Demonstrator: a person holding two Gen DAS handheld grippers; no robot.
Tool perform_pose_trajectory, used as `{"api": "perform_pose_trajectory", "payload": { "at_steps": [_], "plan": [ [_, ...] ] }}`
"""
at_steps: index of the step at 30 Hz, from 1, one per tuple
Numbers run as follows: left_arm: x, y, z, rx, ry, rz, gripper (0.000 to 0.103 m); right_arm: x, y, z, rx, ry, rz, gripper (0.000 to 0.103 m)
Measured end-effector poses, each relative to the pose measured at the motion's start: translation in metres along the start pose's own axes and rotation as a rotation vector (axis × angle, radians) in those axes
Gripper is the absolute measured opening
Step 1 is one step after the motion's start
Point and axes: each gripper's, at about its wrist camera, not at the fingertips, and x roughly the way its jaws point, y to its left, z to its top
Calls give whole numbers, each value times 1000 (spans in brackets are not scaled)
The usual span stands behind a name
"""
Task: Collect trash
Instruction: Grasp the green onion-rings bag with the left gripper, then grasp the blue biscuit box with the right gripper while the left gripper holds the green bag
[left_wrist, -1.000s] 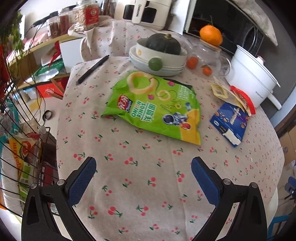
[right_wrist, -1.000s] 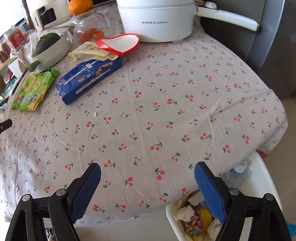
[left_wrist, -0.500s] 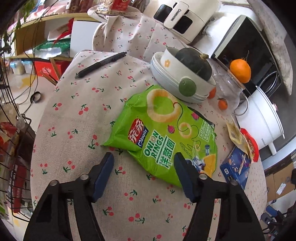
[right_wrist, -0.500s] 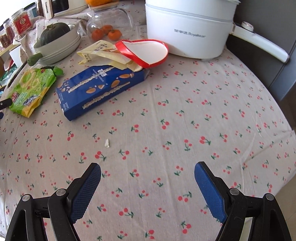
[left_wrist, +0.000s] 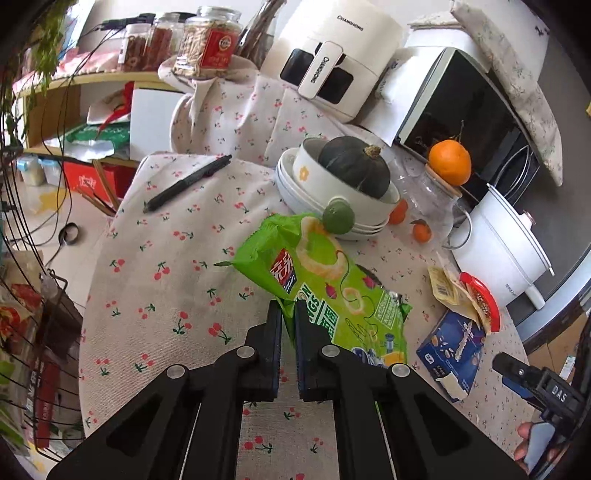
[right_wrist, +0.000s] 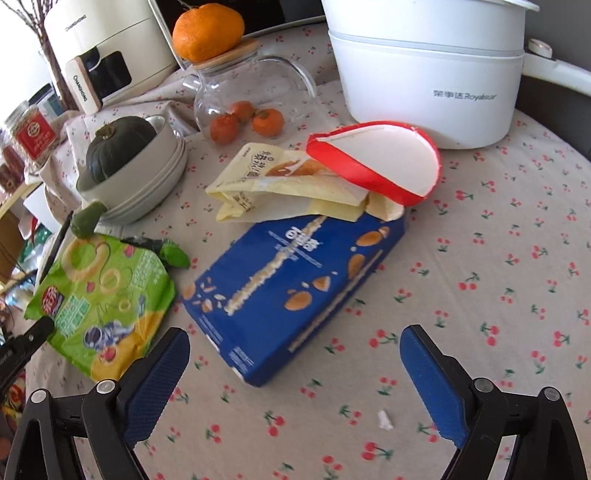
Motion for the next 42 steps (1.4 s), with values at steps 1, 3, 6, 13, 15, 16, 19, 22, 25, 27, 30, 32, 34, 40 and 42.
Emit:
{"api": "perform_pose_trajectory", "payload": {
  "at_steps": [1, 3, 6, 13, 15, 16, 19, 22, 25, 27, 30, 32, 34, 40, 42],
  "plan": [
    [-4, -1, 0, 13, -4, -2, 6, 5, 6, 2, 23, 4, 4, 98],
    [-9, 0, -3, 28, 0, -2, 6, 15, 19, 7, 48, 10, -10, 100],
    [-10, 3, -7, 35, 11, -1, 6, 31, 36, 12, 78, -2, -81, 102],
    [-13, 14, -11, 43, 6, 16, 6, 68, 40, 17, 170, 19, -208, 102],
    [-12, 14, -12, 39, 12, 15, 6, 75, 40, 18, 175, 28, -230, 102],
    [-12, 15, -12, 33, 15, 11, 6, 80, 40, 19, 176, 36, -247, 102],
    [-12, 14, -13, 18, 21, -1, 6, 86, 37, 22, 209, 32, -260, 102],
    [-11, 13, -13, 20, 24, -4, 6, 89, 38, 30, 238, 53, -287, 102],
    [-10, 13, -13, 13, 25, -3, 6, 93, 40, 35, 273, 75, -288, 102],
    [-9, 15, -13, 6, 27, 0, 6, 96, 47, 36, 239, 72, -308, 103],
    [-7, 19, -14, 0, 32, 5, 6, 97, 56, 38, 195, 49, -330, 103],
    [-6, 22, -15, -6, 36, 4, 6, 101, 52, 41, 209, 55, -308, 103],
    [-5, 24, -15, -9, 40, 3, 6, 103, 47, 44, 223, 70, -277, 103],
    [-10, 28, -14, -27, 41, -6, 6, 99, 27, 36, 138, 107, -141, 102],
    [-12, 29, -13, -27, 36, -5, 6, 93, 15, 34, 131, 130, -121, 102]
  ]
}}
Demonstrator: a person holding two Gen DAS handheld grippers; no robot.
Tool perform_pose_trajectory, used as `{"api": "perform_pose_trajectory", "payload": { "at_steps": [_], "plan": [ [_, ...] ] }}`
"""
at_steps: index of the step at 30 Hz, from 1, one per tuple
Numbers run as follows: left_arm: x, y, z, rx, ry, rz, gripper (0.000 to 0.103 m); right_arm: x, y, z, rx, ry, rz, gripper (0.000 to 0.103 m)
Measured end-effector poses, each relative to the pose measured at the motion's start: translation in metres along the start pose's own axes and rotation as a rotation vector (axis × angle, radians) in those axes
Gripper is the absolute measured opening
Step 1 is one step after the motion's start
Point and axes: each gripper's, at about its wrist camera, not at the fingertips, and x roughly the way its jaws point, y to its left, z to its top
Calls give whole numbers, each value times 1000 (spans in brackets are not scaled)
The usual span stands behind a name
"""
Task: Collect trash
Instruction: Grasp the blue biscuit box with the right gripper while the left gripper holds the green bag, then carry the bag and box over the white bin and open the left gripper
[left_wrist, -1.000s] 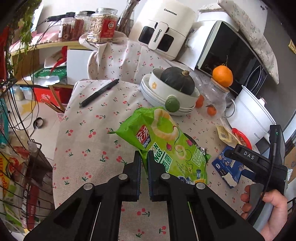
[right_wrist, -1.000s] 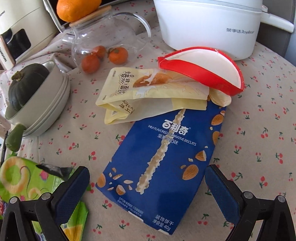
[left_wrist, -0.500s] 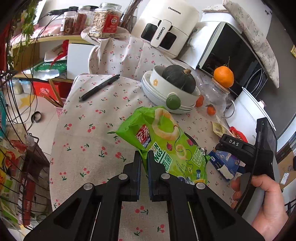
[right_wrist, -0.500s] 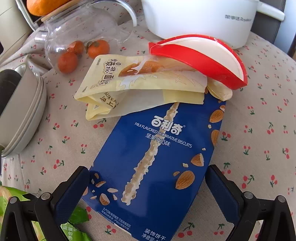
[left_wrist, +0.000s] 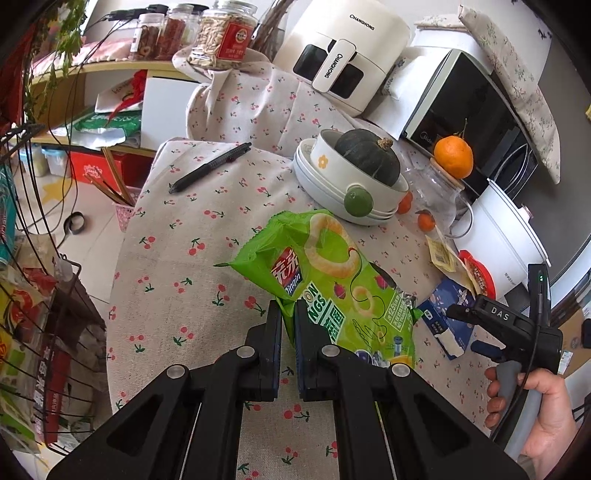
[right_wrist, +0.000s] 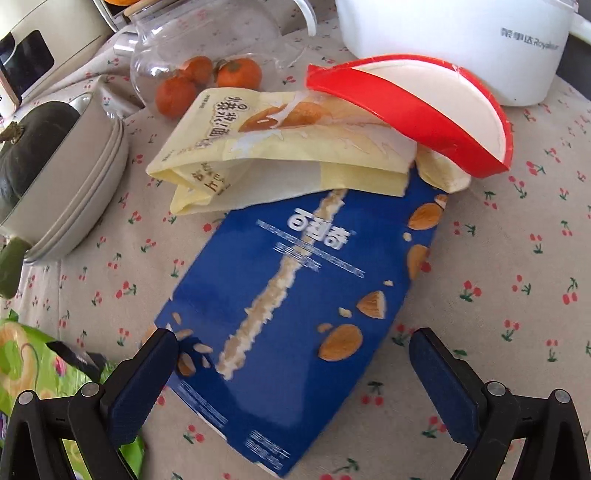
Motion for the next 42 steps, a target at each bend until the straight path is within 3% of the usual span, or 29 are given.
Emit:
{"api": "perform_pose_trajectory", "payload": {
  "at_steps": [3, 6, 13, 17, 24, 27, 29, 35, 42],
  "plan": [
    [-5, 4, 2, -18, -15, 4, 6, -7, -18, 1, 56, 34, 4, 102],
    [-9, 7, 5, -30, -30, 8, 6, -22, -25, 0, 113, -2, -4, 102],
    [-9, 16, 4, -42, -33, 10, 6, -42, 11, 1, 169, -68, -77, 102],
    [-8, 22, 6, -67, -32, -3, 6, -26, 35, 10, 194, -68, -149, 102],
    [-3, 20, 6, -58, -29, -13, 6, 8, 43, 16, 220, -72, -314, 102],
    [-1, 20, 6, -60, -25, -12, 6, 29, 40, 11, 227, -4, -334, 103],
    [-1, 20, 5, -58, -24, -10, 6, 28, 40, 7, 202, -37, -355, 102],
    [-14, 10, 3, -33, -14, -23, 6, 9, 21, -9, 147, -4, -274, 96],
    [-49, -36, -13, 97, 19, -46, 6, -30, -29, -48, 34, 53, -145, 95]
  ]
}}
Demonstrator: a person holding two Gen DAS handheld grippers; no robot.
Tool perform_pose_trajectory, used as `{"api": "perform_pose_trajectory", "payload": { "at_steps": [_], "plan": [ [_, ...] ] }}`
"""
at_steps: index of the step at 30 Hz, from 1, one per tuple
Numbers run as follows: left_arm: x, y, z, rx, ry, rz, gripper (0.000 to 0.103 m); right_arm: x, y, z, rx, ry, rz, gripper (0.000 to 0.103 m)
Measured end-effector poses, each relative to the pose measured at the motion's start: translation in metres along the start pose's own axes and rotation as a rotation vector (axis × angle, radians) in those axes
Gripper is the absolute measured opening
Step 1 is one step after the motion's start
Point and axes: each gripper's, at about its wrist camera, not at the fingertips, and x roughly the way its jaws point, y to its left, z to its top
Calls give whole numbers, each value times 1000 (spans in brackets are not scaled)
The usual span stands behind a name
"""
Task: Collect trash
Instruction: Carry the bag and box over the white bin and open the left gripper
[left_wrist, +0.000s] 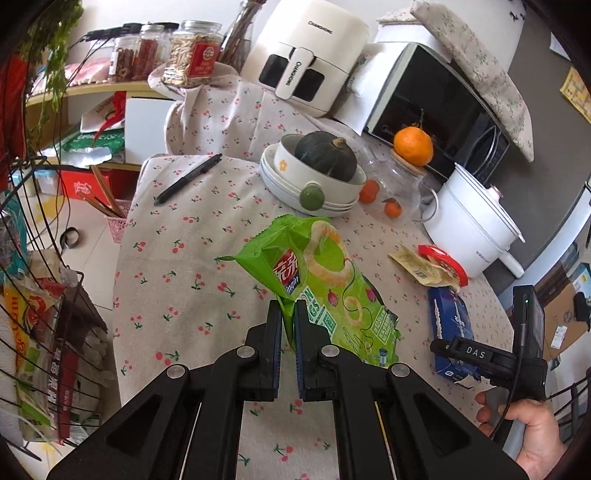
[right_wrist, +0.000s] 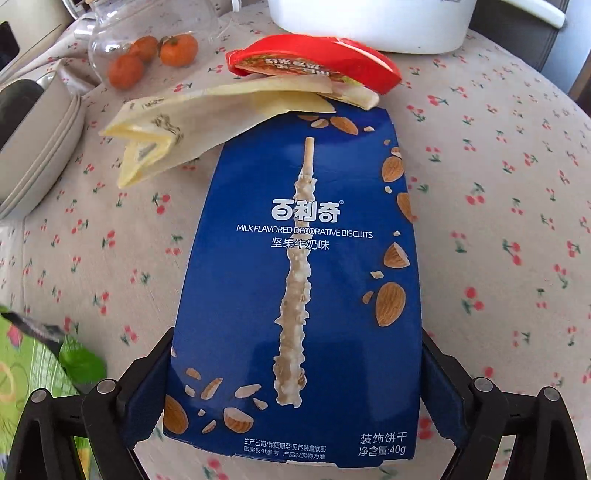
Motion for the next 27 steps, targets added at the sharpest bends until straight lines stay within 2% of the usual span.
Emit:
{"api": "perform_pose_trajectory", "payload": {
  "at_steps": [7, 14, 22, 25, 27],
  "plan": [
    [-32, -55, -37, 118, 60, -11, 6, -35, -83, -44, -108, 62, 41, 94],
    [-70, -127, -65, 222, 58, -78, 6, -80, -154, -72, -143, 53, 75, 94],
    [-95, -208, -99, 271, 46, -216, 6, -126, -225, -78, -122, -15, 131, 94],
    [-93, -241, -114, 327, 45, -244, 6, -136, -255, -84, -96, -49, 145, 94],
    [-88, -263, -126, 366, 61, -263, 6, -139, -278, -87, -48, -29, 161, 94]
  ]
}}
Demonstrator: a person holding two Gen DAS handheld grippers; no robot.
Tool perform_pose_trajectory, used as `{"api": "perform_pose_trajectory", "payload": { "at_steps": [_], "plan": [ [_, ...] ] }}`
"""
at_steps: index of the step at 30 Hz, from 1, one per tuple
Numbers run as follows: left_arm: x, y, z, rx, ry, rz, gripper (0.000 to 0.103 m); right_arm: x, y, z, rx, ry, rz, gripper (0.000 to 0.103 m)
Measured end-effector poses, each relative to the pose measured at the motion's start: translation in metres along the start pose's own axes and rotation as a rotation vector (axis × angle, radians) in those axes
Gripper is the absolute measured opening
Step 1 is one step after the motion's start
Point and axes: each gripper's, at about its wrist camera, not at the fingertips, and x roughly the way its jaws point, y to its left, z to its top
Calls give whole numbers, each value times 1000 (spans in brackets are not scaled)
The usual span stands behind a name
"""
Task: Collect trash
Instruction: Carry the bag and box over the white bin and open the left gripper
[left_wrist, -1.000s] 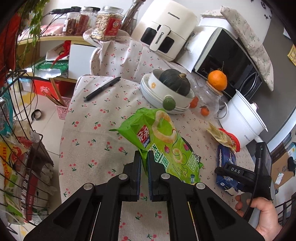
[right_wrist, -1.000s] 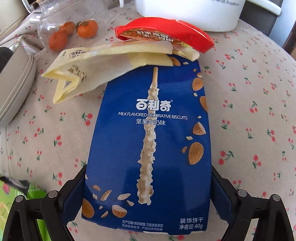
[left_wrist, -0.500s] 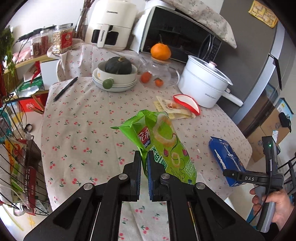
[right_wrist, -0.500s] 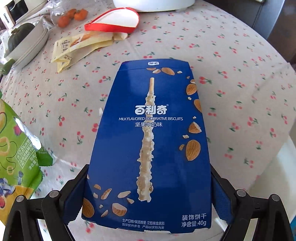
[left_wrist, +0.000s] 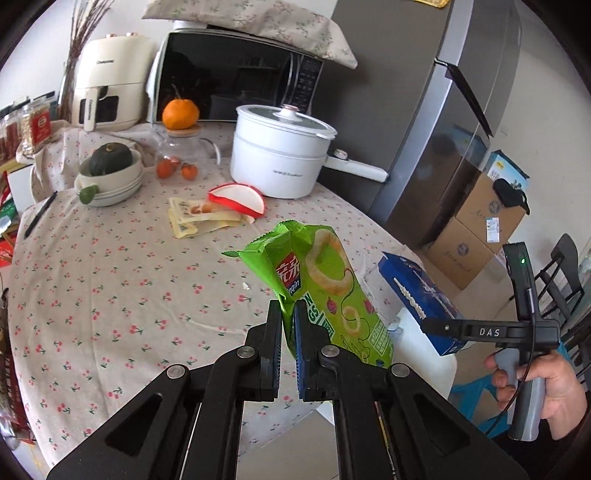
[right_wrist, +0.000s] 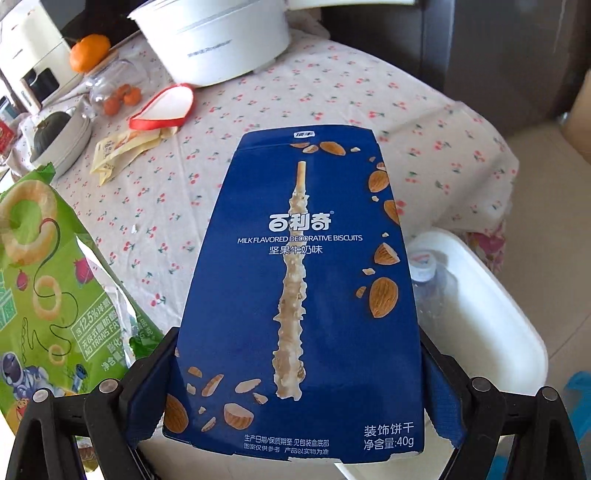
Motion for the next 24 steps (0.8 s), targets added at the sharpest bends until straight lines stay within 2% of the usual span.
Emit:
{"api": "perform_pose_trajectory", "payload": {
  "at_steps": [2, 8, 13, 19, 24],
  "plan": [
    [13, -22, -4, 41, 22, -23, 6, -10, -18, -1, 27, -14, 21, 94],
    [58, -84, -20, 175, 96, -81, 6, -38, -75, -9, 66, -63, -32, 94],
    [91, -121, -36, 267, 132, -66, 6, -40, -115, -18, 110, -46, -66, 94],
    [123, -146, -52, 314, 174, -49, 7, -35, -138, -25, 119, -13, -87, 94],
    [136, -153, -55, 322, 208, -62, 15, -33, -145, -25, 115, 5, -84, 94]
  ]
}}
